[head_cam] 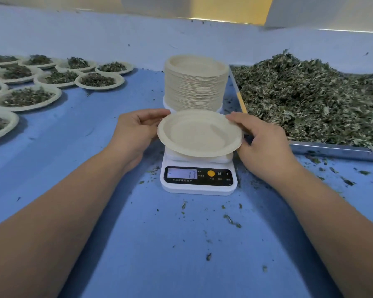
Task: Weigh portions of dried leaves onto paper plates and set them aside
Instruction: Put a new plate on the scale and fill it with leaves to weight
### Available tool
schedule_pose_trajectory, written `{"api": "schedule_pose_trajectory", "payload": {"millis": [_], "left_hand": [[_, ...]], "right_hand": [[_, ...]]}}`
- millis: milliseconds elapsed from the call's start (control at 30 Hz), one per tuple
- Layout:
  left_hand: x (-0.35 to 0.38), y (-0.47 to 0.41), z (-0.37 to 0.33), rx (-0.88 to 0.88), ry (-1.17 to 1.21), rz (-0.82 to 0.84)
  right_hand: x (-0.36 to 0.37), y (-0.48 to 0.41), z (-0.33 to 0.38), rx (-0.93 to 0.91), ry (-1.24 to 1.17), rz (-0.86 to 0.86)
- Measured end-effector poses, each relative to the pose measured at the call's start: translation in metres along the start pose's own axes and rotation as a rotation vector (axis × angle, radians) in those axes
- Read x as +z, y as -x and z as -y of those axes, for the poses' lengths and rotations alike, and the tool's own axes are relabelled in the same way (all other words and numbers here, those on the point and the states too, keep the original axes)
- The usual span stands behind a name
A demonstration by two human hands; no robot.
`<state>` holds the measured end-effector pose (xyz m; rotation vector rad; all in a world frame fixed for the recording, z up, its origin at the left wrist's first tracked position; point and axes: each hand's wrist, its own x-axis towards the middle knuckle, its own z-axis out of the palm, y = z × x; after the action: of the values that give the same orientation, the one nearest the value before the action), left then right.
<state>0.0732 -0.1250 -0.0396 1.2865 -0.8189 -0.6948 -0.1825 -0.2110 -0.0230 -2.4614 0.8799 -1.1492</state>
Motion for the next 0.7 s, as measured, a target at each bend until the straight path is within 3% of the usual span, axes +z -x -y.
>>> {"api": "schedule_pose_trajectory", "payload": {"millis": [200,400,700], "left_hand": [[0.0,-0.002,0.004,-0.079,-0.019,-0.162],[0.001,0.001,-0.001,-0.111,0.03,-0.194],[0.007,0.009,-0.012,-0.135,0.074,-0.171]], "right_hand": [[-0.009,0.001,-0.002,0.016,0.103,0.129],[-0.019,0.002,-0.006,0.235,-0.027,-0.104],[-0.018,0.001,-0.021,0.266,0.666,0.071]]}}
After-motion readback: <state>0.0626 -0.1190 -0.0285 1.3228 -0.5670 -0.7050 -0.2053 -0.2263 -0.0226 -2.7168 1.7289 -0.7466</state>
